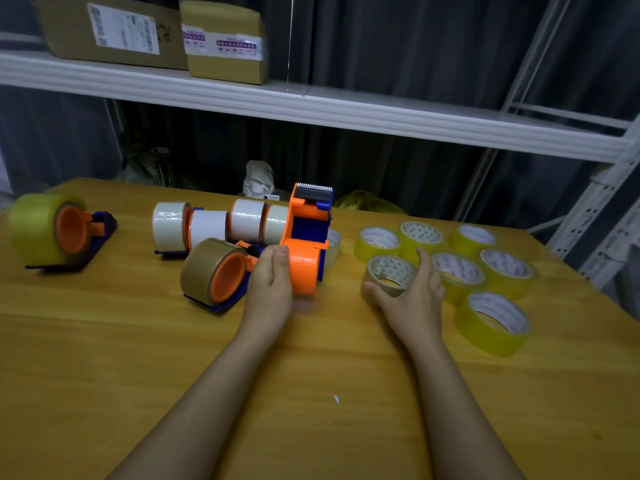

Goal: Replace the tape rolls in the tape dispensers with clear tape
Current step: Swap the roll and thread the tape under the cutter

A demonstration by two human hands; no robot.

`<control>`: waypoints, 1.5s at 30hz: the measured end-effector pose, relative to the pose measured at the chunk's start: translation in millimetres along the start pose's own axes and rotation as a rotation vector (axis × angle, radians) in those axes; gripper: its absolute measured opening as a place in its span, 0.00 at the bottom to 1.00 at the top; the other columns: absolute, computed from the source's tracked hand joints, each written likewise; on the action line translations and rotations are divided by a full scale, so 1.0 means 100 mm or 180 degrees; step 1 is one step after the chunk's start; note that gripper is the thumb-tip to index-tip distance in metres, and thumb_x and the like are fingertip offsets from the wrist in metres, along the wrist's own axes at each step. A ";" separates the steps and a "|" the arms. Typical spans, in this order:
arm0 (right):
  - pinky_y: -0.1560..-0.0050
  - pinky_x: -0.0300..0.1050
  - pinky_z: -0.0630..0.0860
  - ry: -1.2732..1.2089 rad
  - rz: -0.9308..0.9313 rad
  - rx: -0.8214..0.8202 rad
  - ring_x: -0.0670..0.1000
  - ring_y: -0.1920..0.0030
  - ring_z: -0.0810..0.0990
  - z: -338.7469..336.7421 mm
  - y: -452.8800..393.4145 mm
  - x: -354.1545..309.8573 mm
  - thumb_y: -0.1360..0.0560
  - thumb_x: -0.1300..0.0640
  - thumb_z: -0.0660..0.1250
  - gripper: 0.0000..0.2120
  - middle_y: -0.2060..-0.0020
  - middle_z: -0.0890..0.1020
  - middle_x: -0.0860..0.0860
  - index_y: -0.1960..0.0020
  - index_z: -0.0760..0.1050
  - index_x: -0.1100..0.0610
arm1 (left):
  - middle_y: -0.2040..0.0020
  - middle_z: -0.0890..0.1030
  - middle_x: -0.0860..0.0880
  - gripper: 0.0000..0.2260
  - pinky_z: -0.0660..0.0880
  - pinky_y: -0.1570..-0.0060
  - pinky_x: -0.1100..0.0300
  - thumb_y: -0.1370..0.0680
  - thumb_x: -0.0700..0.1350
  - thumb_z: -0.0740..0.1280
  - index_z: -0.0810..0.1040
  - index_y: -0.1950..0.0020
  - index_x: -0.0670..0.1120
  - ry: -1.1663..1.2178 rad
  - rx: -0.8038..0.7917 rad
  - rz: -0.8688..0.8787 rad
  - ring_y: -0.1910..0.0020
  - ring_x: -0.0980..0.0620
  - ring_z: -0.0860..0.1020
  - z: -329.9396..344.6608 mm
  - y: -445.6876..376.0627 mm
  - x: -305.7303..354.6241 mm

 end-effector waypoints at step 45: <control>0.51 0.40 0.73 -0.1720 -0.0438 -0.0024 0.41 0.57 0.77 -0.08 -0.19 -0.79 0.25 0.55 0.70 0.03 0.61 0.79 0.44 0.57 0.78 0.51 | 0.62 0.72 0.52 0.12 0.74 0.64 0.67 0.16 0.48 0.50 0.70 0.55 0.52 0.0260 0.0050 -0.0020 0.66 0.64 0.75 0.00 0.00 -0.04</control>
Point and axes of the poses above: each hand's wrist, its own y-axis away from the middle knuckle, its own z-axis out of the palm, x = y × z, the point moved 7 cm from there along -y, towards the middle knuckle
